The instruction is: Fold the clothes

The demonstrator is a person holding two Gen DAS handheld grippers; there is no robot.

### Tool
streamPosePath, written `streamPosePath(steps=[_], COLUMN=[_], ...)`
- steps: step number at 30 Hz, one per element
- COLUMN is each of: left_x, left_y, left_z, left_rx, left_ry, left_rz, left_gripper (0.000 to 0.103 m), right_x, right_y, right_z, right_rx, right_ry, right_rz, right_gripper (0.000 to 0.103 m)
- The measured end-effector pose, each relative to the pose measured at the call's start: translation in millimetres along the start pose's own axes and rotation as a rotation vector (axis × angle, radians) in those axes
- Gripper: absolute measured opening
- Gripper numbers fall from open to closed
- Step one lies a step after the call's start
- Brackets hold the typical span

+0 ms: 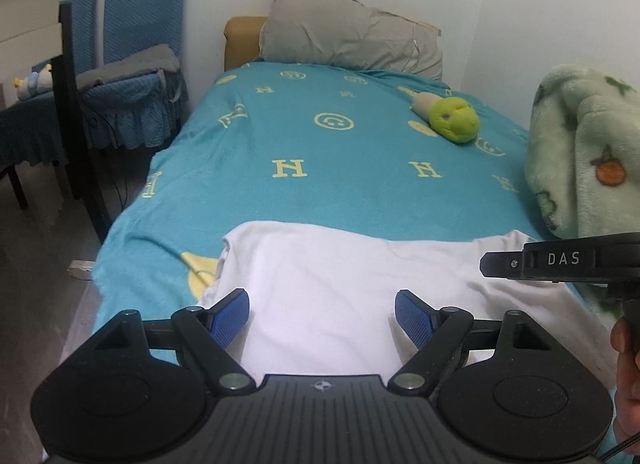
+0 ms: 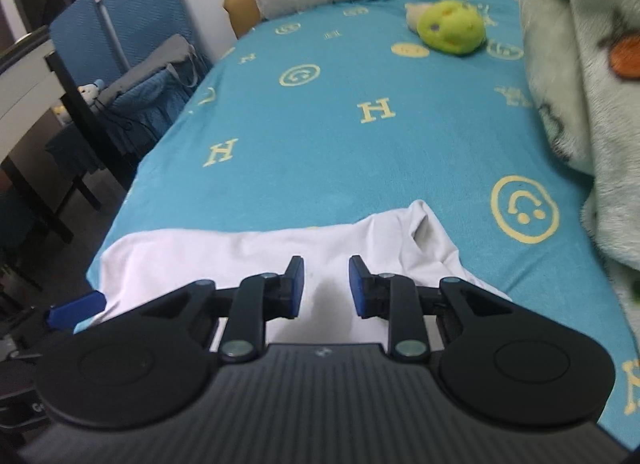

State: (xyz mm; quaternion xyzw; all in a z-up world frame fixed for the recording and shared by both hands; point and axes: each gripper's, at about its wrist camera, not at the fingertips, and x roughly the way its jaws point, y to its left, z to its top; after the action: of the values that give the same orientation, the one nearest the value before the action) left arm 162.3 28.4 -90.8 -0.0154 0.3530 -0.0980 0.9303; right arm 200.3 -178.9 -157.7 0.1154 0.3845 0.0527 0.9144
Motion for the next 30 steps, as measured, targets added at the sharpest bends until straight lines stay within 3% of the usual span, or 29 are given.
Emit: streamPosePath(steps=[8,17,22,25,30], left_x=[-44.6,-17.5,-20.6,-31.5,-60.3], left_y=[-12.8,-14.0,-9.5,-5.3,11.9], left_z=[-16.5,-35.9,-36.8,-31.4,-36.2], left_rx=[0.032,0.019,-0.021,-0.087,-0.37], left_ry=[0.006,0.166,0.173,0.192,0.212], left_rz=[-0.016,0.001,-0.001,-0.014,-0.126], left_gripper=[0.082,0.083,0.083,0.082,0.083], right_x=[-61.7,-34.2,-32.3,-33.2,-33.6], right_y=[10.5,12.1,14.3,13.3,9.5], right_z=[-34.7,-53.7,-57.8,-57.8,-55.5], right_rx=[-0.045,-0.062,-0.074,-0.068,-0.04], right_ry=[-0.007,0.105,0.112,0.112,0.116], right_rz=[-0.027,-0.09,-0.099,-0.095,-0.085], right_gripper=[0.028,0.025,0.025,0.025,0.025])
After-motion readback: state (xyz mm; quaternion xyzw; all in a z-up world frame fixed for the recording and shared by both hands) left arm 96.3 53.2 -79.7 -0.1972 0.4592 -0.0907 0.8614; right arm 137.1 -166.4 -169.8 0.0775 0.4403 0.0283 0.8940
